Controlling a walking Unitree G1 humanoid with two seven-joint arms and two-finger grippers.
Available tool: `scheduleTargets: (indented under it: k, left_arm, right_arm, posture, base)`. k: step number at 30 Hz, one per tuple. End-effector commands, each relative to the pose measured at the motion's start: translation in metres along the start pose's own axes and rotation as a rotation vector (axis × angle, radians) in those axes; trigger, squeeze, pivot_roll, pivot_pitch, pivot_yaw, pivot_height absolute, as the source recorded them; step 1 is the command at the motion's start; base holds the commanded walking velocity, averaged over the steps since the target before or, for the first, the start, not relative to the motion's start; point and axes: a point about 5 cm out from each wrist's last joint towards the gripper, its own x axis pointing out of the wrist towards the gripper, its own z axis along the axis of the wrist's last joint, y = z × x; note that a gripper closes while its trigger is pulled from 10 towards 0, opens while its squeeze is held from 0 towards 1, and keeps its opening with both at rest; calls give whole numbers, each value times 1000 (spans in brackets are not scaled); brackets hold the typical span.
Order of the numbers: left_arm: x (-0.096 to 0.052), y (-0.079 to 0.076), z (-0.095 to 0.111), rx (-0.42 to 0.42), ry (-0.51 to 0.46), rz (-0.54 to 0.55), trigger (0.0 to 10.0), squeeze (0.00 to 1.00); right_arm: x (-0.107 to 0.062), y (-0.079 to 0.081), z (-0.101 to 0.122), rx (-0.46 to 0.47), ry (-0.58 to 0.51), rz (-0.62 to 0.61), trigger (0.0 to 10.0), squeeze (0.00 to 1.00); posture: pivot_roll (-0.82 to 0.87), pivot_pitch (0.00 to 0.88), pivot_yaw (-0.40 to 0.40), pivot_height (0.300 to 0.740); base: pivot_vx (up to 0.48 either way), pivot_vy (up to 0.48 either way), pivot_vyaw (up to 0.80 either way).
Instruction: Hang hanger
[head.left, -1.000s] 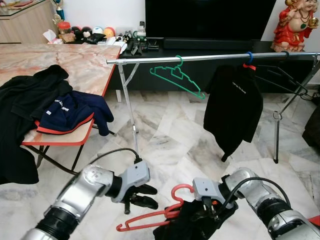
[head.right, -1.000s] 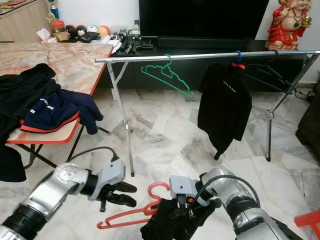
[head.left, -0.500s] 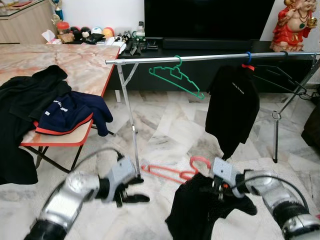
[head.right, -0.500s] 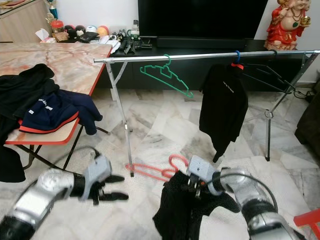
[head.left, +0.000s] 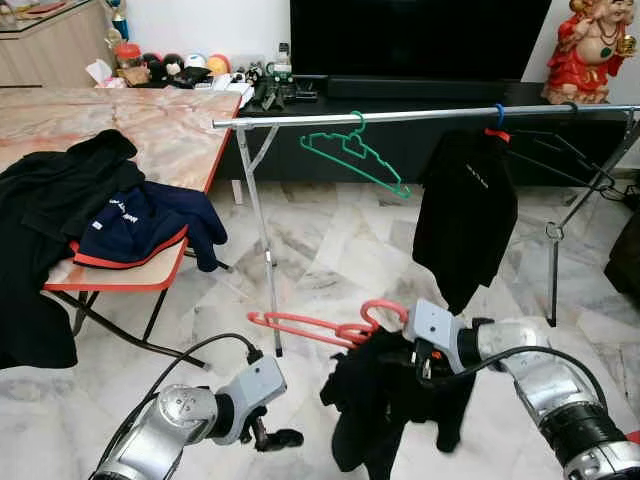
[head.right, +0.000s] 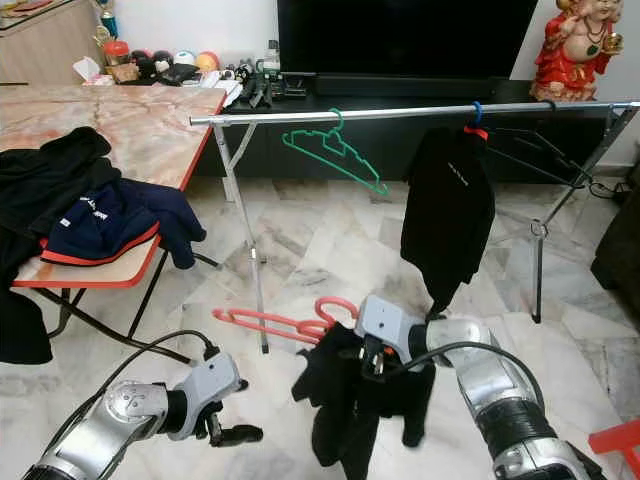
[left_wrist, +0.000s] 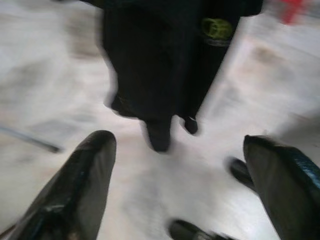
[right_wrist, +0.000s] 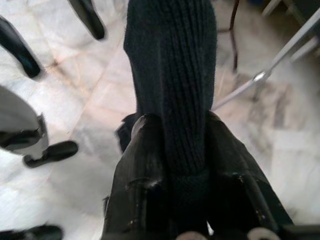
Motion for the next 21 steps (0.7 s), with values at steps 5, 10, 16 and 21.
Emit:
scheduleTargets:
  k: [5,10,16,21]
  left_arm:
    - [8,18,6,-20,-80,195,10000,0]
    - [15,17,7,12,-86,218,10000,0]
    - [24,9,3,-15,-84,157,10000,0]
    - [26,0,-1,-8,-68,63,10000,0]
  right_arm:
    - [-14,-3,46,-101,-136,1,0,0]
    - [-16,-3,59,-141,-146,-2,0,0]
    - [-15,4,77,-151,-192,9,0,0]
    - [-12,8,82,-144,-208,13,0,0]
  posture:
    - [-19,56,-20,740]
    - [-26,60,-19,740]
    - [-27,68,-18,740]
    - [-24,69,-18,740]
  base:
    - [0,0,0]
    - [0,0,0]
    - [0,0,0]
    - [0,0,0]
